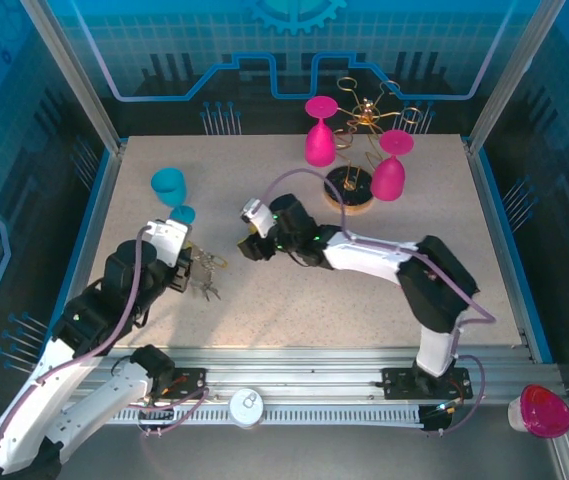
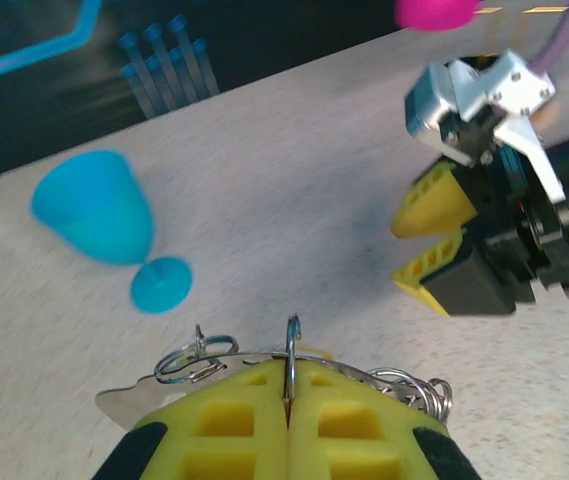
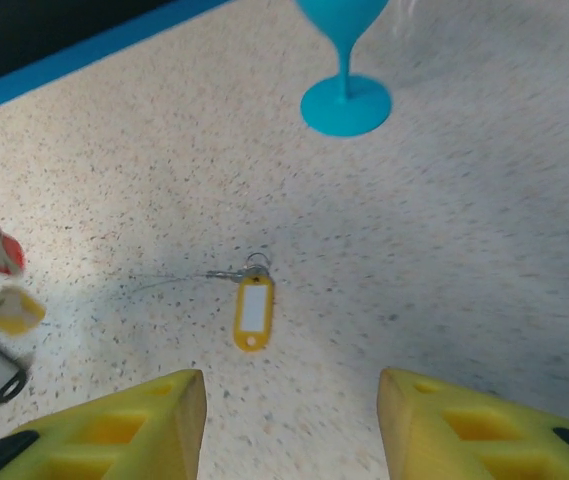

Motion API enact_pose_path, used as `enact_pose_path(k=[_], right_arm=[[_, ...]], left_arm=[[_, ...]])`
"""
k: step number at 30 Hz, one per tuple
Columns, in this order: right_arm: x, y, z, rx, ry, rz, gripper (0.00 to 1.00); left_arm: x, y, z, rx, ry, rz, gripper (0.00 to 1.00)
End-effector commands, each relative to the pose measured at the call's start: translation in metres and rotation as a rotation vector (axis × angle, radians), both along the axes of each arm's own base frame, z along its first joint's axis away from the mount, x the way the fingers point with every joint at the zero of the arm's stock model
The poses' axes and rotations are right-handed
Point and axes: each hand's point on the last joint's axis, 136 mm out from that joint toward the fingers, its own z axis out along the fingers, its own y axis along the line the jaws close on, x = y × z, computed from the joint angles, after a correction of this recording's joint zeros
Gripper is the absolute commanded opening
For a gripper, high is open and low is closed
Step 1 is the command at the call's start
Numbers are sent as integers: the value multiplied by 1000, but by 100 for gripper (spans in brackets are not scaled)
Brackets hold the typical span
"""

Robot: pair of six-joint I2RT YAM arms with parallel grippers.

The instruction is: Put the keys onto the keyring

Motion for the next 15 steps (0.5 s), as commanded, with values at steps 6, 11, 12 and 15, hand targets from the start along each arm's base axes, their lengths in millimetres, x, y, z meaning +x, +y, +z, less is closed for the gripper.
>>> enact_pose_path(k=[6, 11, 12, 15], right_arm=[[8, 63, -50, -48, 120, -41, 49], [12, 81, -78, -92, 149, -29, 51], [12, 83, -82, -100, 154, -27, 51], [12, 88, -101, -126, 176, -18, 52]], left_arm=[[6, 52, 13, -71, -56, 380, 0], [6, 59, 9, -105, -71, 440, 0], [6, 60, 9, -107, -74, 443, 0], [5, 64, 12, -112, -91, 466, 0]])
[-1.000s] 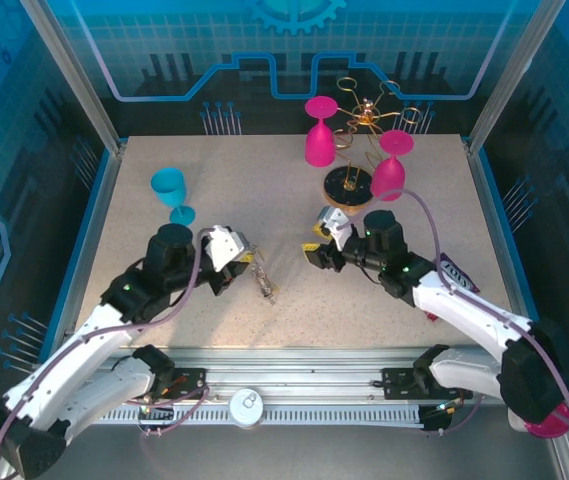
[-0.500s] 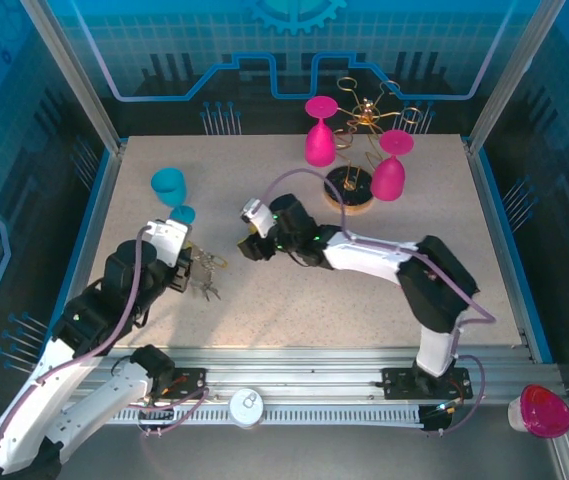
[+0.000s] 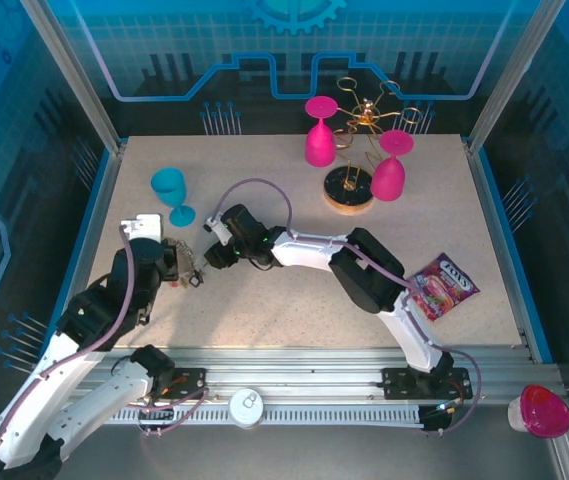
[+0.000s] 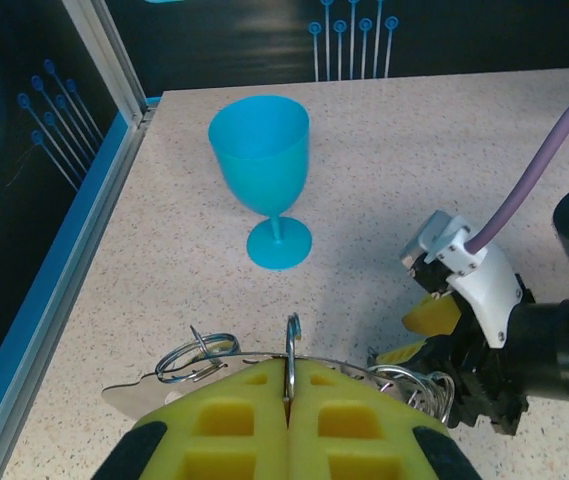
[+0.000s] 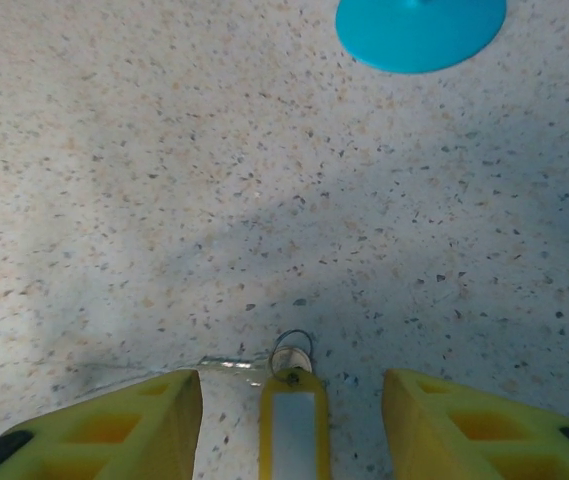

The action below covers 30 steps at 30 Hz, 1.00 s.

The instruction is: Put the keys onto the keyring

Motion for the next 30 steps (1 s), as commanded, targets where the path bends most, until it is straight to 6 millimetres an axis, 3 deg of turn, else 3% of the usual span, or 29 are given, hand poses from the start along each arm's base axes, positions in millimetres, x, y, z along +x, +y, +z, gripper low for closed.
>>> enact_pose_path(k=[1, 12, 14, 18, 22, 26, 30], right_arm=[[-7, 7, -25, -46, 53, 13, 52], [-8, 25, -52, -83, 70, 19, 51], [-8, 24, -56, -107, 62, 11, 45], [-11, 15, -53, -138, 44, 3, 21], [-16, -6, -37, -157, 15, -4, 0], [-24, -43, -9, -128, 27, -15, 0], [-38, -99, 7, -141, 59, -23, 0]], left_arm=[[0, 13, 14, -36, -74, 86, 0], [0, 11, 12, -48, -70, 79, 0], [0, 10, 13, -49, -69, 74, 0], [1, 10, 14, -48, -71, 71, 0], [3, 6, 13, -53, -72, 56, 0], [14, -11, 12, -54, -70, -24, 0], [30, -53, 4, -37, -49, -239, 0]])
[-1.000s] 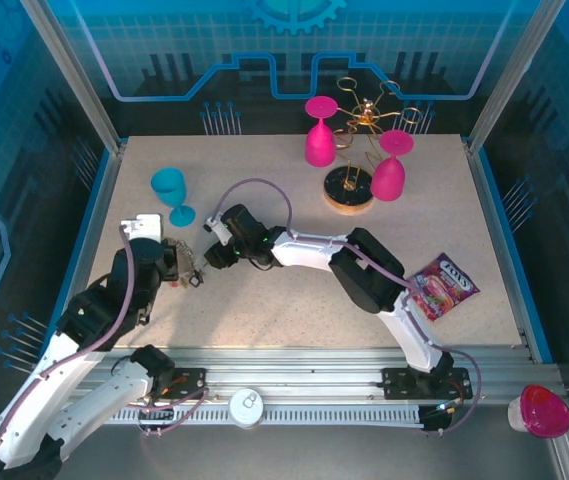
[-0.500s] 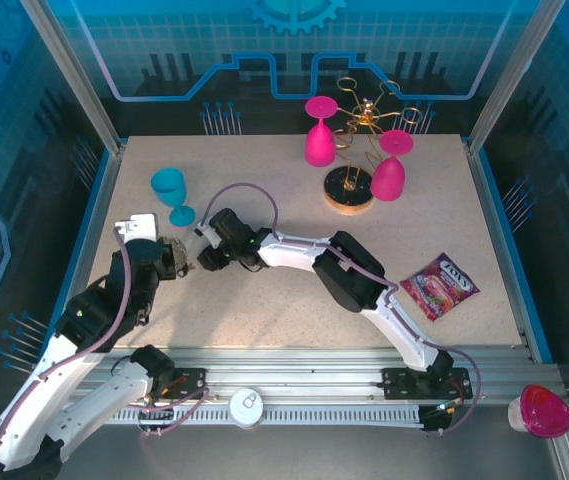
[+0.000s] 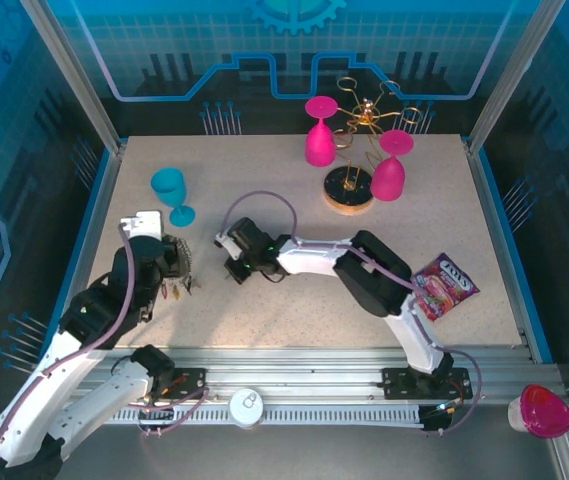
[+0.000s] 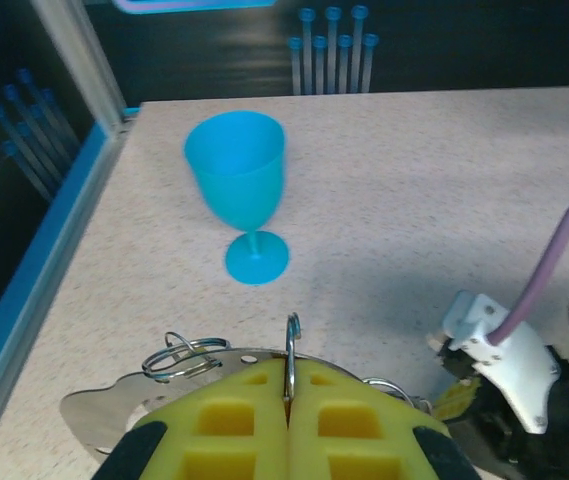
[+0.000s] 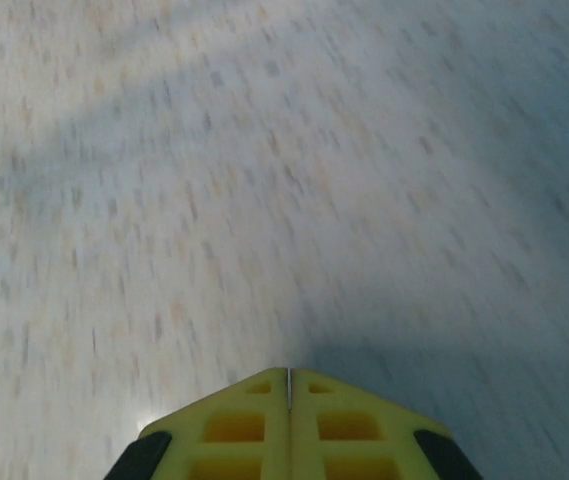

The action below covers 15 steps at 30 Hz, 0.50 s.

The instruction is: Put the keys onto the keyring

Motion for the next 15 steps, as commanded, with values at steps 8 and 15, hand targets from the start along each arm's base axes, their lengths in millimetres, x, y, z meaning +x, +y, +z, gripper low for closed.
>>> enact_pose_path(k=[8, 15], right_arm=[[-38, -162, 18, -154, 196, -129, 0], [-53, -204, 9, -164, 239, -248, 0]], left_arm=[[25, -129, -13, 35, -23, -702, 0], [2, -193, -30, 96, -15, -1153, 0]])
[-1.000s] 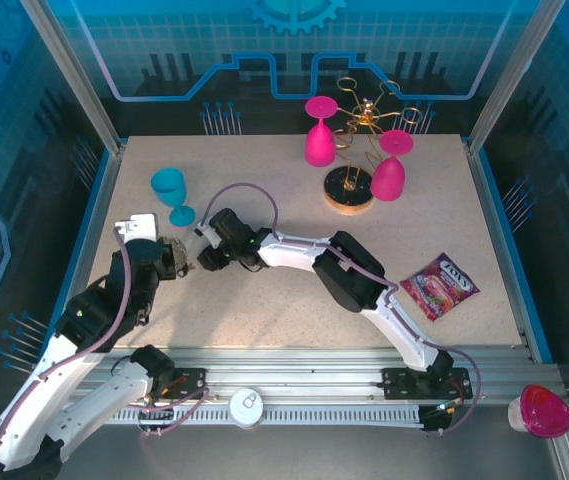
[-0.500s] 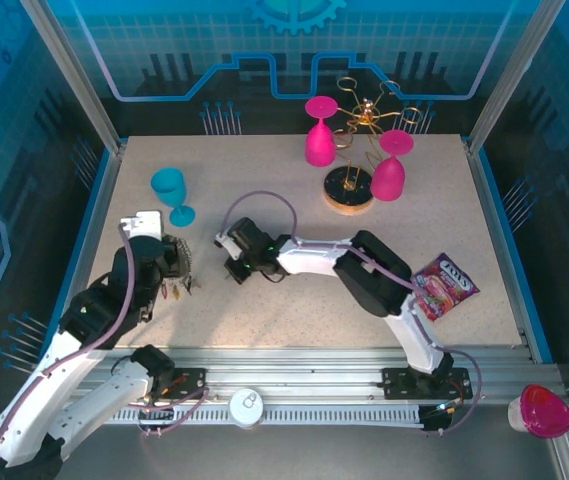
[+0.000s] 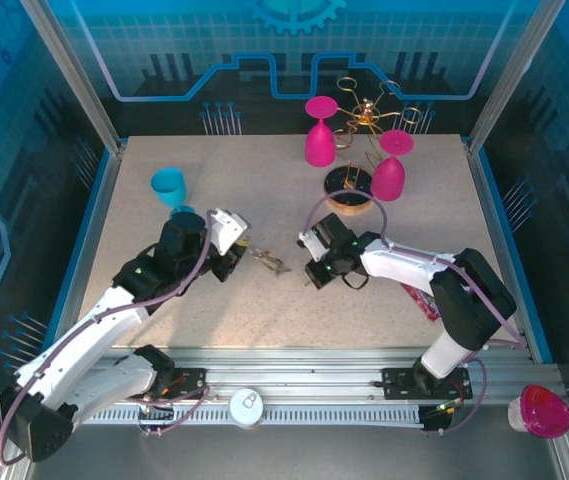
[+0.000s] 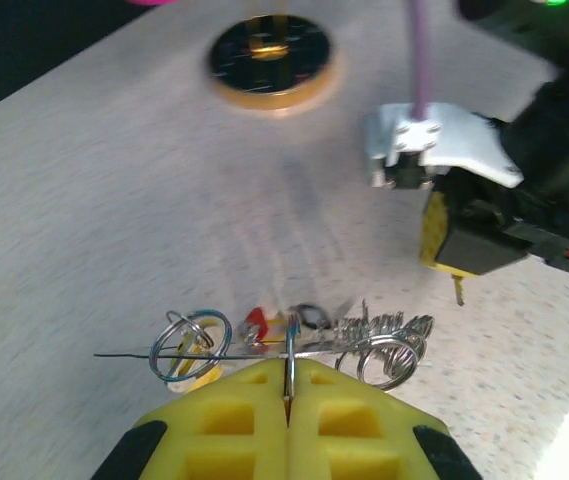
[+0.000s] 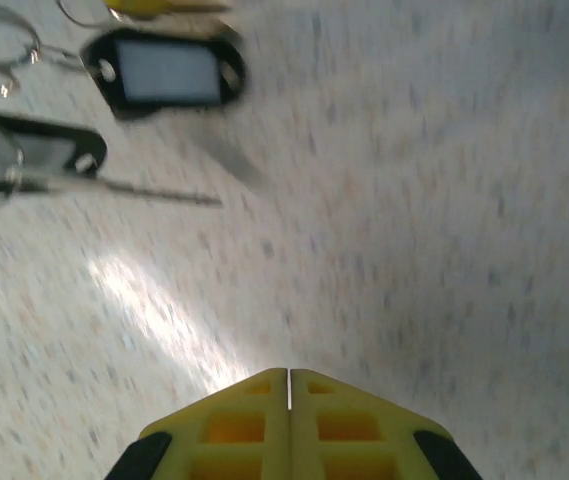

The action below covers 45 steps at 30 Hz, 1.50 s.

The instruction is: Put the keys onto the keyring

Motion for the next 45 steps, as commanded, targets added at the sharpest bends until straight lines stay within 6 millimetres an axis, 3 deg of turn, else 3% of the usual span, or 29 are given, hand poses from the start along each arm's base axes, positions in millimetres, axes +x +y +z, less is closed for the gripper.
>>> enact_pose_path(k=[1, 7, 10, 16, 22, 28, 35, 39, 45], right_arm=[[-12, -15, -5, -8, 61, -51, 0], [-12, -25, -20, -49, 101, -88, 0], [-14, -31, -25, -50, 111, -108, 13], [-18, -31, -13, -26, 105, -106, 32], [-20, -32, 3, -5, 100, -126, 38], [-20, -44, 26, -34, 83, -187, 40], [-31, -42, 16, -111, 179, -209, 38], [-29, -40, 9, -105, 250, -347, 32], [-30, -36, -1, -94, 309, -509, 31]], left_arm=[[-20, -44, 16, -14, -95, -335, 0], [-30, -65, -17, 77, -68, -494, 0], [-29, -69, -20, 77, -81, -512, 0], [-32, -70, -23, 81, -112, -539, 0], [-33, -68, -35, 106, -104, -555, 0], [-30, -67, -40, 125, -96, -543, 0], [-28, -66, -41, 126, -101, -530, 0], [-28, -66, -41, 124, -106, -525, 0], [-25, -66, -44, 121, -117, -510, 0]])
